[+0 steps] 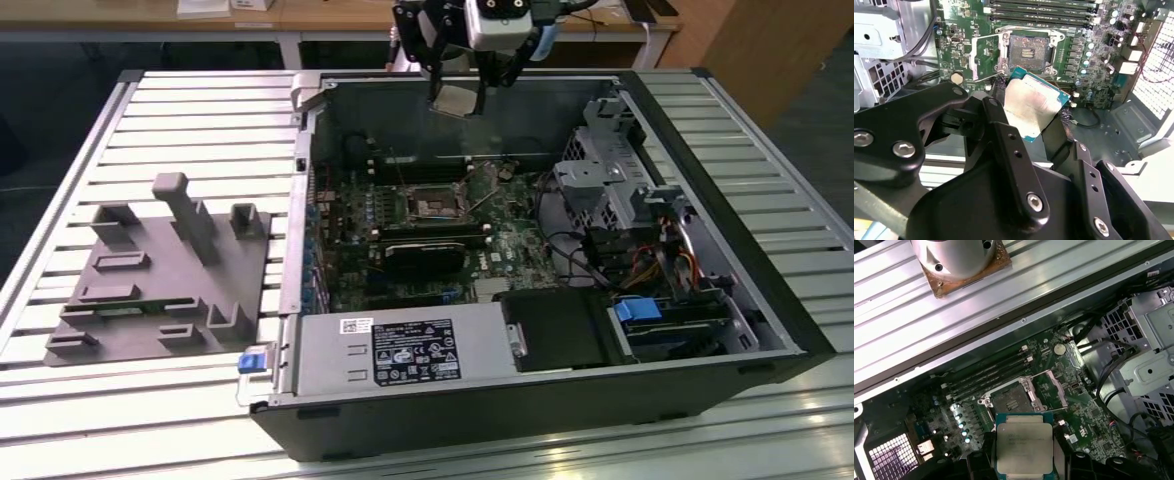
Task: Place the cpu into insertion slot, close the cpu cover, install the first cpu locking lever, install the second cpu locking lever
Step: 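Place the cpu into insertion slot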
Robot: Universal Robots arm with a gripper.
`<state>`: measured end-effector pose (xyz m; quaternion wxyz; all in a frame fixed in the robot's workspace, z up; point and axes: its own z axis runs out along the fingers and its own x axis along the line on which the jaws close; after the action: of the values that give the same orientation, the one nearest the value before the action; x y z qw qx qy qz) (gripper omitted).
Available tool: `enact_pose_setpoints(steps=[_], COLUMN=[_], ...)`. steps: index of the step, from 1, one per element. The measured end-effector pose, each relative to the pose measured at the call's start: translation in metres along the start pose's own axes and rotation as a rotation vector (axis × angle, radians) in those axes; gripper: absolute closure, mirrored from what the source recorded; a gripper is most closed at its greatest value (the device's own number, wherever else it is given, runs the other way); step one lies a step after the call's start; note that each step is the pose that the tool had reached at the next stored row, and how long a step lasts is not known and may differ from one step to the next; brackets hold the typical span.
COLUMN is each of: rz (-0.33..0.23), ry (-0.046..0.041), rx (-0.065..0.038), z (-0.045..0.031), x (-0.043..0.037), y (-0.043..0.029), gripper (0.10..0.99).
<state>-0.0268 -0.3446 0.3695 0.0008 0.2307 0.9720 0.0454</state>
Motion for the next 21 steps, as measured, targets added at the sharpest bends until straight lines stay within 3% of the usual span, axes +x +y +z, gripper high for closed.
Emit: enact_pose_setpoints(steps=[21], rz=[0.087], ry=[-0.0078], rx=[-0.002], z=[0.0010], x=[0.0000], y=[0.0000], gripper=[0.545])
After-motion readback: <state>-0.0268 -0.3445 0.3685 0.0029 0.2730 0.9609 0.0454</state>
